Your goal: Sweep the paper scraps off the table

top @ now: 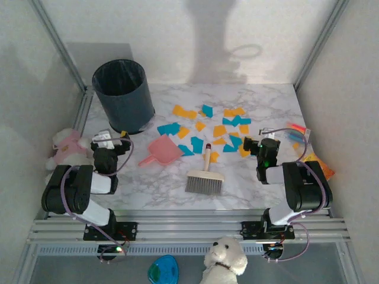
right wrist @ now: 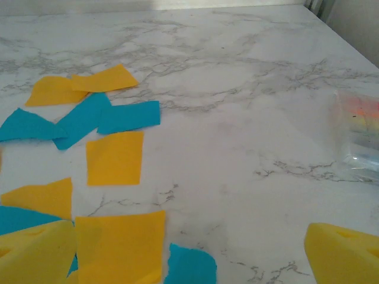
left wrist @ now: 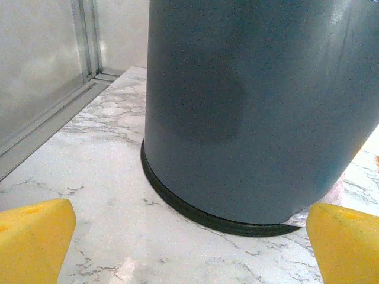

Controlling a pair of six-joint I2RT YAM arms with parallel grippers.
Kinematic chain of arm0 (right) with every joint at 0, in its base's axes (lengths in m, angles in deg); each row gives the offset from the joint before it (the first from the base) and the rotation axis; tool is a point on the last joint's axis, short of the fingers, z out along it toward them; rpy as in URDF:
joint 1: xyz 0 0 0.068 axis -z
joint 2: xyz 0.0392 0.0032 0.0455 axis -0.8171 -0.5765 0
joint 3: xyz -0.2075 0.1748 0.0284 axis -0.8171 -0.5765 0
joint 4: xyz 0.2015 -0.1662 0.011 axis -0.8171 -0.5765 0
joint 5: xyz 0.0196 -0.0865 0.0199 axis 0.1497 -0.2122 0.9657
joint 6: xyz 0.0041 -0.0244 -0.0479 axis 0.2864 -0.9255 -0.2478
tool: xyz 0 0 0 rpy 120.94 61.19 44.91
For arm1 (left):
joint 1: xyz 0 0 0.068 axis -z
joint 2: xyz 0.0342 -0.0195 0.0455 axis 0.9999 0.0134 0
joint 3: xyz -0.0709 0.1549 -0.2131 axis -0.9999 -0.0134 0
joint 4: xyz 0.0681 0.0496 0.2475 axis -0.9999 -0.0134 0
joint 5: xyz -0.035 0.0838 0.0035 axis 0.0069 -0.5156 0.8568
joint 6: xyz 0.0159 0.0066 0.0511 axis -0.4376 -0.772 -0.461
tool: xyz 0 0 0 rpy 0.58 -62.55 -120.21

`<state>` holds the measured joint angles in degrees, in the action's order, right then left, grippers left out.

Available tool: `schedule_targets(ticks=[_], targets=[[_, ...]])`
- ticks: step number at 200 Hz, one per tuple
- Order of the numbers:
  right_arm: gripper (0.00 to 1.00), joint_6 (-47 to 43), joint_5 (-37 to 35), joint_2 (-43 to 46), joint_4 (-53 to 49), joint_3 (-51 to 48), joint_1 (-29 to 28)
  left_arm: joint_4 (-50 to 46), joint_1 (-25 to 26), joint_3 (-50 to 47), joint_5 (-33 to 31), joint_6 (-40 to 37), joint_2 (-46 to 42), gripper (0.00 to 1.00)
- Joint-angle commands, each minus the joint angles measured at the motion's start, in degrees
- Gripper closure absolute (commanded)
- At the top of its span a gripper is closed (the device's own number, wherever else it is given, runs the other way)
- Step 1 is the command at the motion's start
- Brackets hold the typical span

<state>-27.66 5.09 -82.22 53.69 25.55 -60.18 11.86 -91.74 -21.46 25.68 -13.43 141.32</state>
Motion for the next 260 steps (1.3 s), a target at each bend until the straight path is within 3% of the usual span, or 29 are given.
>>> schedule_targets(ticks=[1,160,191,203,242,260], targets=[[0.01,0.1,-0.8,-0.3,0.6,0.9,-0.1,0.4,-0.4,0.8,-0.7,0.9,0.5,0.01],[0.01,0.1,-0.7,0.6,-1.1,1.7,-0.1,-0.3,-0.3,0.8,0.2,0.6,-0.6,0.0],[0.01,1.0,-2.9,4.6,-5.1,1.7,-0.1,0.0,0.3,-2.8,-7.7,2.8,-7.9,0.0],[0.01,1.3,-3.5,6.7,-7.4,1.9,0.0,-4.6,0.6,-2.6,-11.3,4.9,-12.1,0.01],[0.01,6.6,-6.2,16.1,-25.6,6.1,0.0,-39.9,1.1,8.4,-19.9,17.5,-23.7,0.0],[0.01,10.6,-6.2,20.8,-36.9,8.6,-0.1,-50.7,1.6,11.7,-17.9,23.4,-26.9,0.0]])
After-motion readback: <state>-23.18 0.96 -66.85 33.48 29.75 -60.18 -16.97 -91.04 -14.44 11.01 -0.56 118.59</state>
